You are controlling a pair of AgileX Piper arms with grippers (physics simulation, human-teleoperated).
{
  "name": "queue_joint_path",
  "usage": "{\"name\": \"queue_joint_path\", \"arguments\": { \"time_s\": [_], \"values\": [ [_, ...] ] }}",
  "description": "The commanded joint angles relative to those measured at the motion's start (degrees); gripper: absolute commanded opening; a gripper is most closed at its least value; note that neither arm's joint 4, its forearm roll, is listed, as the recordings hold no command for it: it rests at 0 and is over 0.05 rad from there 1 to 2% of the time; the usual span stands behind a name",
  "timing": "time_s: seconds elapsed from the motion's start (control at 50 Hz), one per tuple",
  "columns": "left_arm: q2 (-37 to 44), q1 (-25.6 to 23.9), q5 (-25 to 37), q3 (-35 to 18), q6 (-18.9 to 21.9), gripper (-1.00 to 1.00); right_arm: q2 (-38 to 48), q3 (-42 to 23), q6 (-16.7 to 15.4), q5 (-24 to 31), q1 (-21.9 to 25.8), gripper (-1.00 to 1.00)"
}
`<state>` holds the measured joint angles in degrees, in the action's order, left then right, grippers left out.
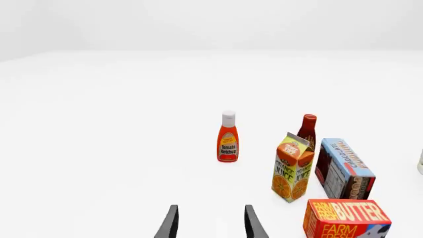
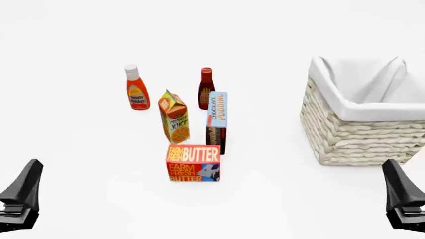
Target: Pick the butter and place it in the basket.
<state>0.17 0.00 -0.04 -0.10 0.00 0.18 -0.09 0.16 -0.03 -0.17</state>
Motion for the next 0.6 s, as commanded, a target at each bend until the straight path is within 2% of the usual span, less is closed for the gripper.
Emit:
{"name": "queue_joint_path", "arguments": {
  "time_s": [0.02,0.36,0.44,0.52,0.54,0.6],
  "values": [
    [0.26,0.00,-0.07,-0.15,0.00,1.00,0.20,-0.18,-0.04,0.26,-0.17,1.00],
    [0.26,0.00,-0.07,-0.15,0.00,1.00,1.21,-0.04,-1.44,0.33,0.81,1.00],
    [0.26,0.00,-0.07,-0.15,0.00,1.00,3.37,-0.10,-2.48,-1.13,1.36,1.00],
    [0.26,0.00,-0.07,-0.15,0.00,1.00,4.08,-3.99,-5.43,2.74,3.03,1.00],
    [0.26,0.00,-0.07,-0.15,0.00,1.00,12.38,-17.64,-13.27,10.76,9.88,1.00],
    [0.26,0.00,-0.07,-0.15,0.00,1.00,14.31,-19.31,-14.44,11.38,10.60,1.00]
  ]
}}
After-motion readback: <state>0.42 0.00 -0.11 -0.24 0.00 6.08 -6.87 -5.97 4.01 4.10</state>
